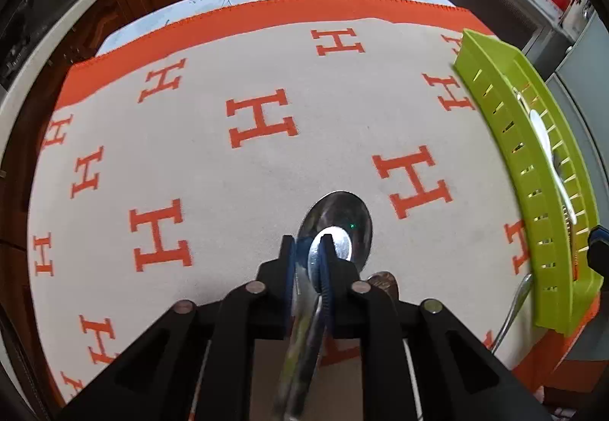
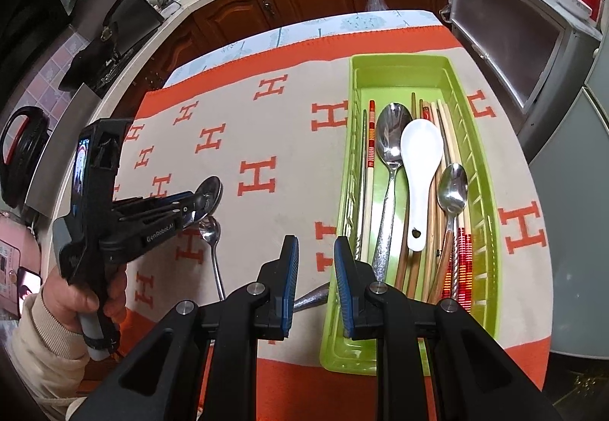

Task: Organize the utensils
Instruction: 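Carry the soup spoon toward the green tray with the left tool, then lower the soup spoon into the tray and open the left tool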

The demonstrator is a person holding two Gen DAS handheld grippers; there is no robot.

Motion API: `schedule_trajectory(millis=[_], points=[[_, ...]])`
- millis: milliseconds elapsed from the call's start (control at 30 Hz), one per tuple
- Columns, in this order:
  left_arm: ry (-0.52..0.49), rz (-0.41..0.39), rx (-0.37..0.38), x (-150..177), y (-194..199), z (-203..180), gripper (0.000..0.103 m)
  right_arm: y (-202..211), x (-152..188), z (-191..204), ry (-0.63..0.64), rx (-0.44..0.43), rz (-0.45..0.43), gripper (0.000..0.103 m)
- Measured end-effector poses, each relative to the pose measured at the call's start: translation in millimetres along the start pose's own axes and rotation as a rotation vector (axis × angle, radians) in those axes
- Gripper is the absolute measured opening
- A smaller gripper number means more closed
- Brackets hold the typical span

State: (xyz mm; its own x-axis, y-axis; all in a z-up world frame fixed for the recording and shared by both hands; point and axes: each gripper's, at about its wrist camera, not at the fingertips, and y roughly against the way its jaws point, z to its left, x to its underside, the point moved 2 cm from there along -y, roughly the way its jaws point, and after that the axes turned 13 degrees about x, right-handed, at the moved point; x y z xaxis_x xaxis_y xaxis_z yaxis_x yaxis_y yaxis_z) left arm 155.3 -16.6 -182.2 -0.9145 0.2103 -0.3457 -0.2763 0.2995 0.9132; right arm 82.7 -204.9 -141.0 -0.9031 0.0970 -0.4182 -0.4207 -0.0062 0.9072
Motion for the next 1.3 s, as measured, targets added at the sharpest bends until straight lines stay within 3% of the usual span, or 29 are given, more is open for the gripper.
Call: schedule_trajectory(millis=[133,367,767,1067,1300], points=[[0.063,-0.007,0.067,1,8,4,0.0,-1,1,-2,0.0,0.0,0.003,0.02],[0.134,-0.048,0.191,7,31,11,0.0,0,3,-9,-0.016,-0.004,0.0,0.02],[0.138,-0.135,0.279,8,76,2,0.0,13,3,-15,-0.036,-0.002,-0.023,0.02],[0.048,-0.177,0.368,-19,115,-71,0.0,30,4,-57,-0.155,0.062,-0.047,0.02],[0.015,-0.107,0.387,-42,75,-133,0.0,41,8,-105,-0.269,0.112,-0.074,0.02]])
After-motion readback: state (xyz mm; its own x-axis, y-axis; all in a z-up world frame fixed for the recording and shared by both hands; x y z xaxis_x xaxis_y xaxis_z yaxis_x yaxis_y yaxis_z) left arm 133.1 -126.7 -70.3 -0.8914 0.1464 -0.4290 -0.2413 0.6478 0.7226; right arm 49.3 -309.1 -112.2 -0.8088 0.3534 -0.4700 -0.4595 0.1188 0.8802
